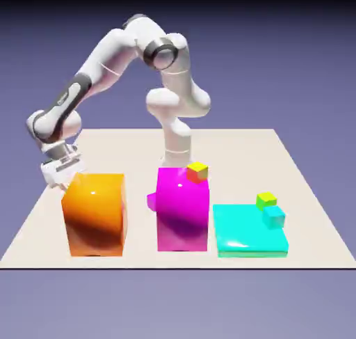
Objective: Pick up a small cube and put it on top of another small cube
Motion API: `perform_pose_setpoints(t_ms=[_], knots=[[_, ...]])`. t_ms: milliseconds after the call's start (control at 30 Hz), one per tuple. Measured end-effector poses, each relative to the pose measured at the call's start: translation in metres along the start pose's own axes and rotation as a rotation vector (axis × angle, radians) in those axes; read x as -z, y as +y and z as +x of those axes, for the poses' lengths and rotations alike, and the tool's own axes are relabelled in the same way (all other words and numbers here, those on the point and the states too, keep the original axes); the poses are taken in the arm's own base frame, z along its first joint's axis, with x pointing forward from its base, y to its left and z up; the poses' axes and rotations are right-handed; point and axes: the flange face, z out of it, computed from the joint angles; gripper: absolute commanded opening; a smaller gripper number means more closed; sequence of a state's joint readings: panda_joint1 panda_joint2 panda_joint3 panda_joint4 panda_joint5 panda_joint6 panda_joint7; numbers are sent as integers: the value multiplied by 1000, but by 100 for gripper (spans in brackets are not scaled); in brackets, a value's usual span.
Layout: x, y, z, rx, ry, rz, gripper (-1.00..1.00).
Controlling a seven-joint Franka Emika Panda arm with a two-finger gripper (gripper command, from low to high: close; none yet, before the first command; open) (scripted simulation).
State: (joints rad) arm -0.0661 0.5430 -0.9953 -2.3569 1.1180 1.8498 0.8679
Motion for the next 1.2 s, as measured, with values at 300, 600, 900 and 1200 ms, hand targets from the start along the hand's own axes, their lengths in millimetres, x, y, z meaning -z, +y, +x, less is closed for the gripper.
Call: perform_pose_setpoints(t_ms=[300,600,900,1200], knots=[[-78,94,43,-294,-182,-41,0],[-104,193,72,-474,-354,59,0],[-134,207,58,-467,-401,43,0],[-167,201,60,-444,-401,36,-100]])
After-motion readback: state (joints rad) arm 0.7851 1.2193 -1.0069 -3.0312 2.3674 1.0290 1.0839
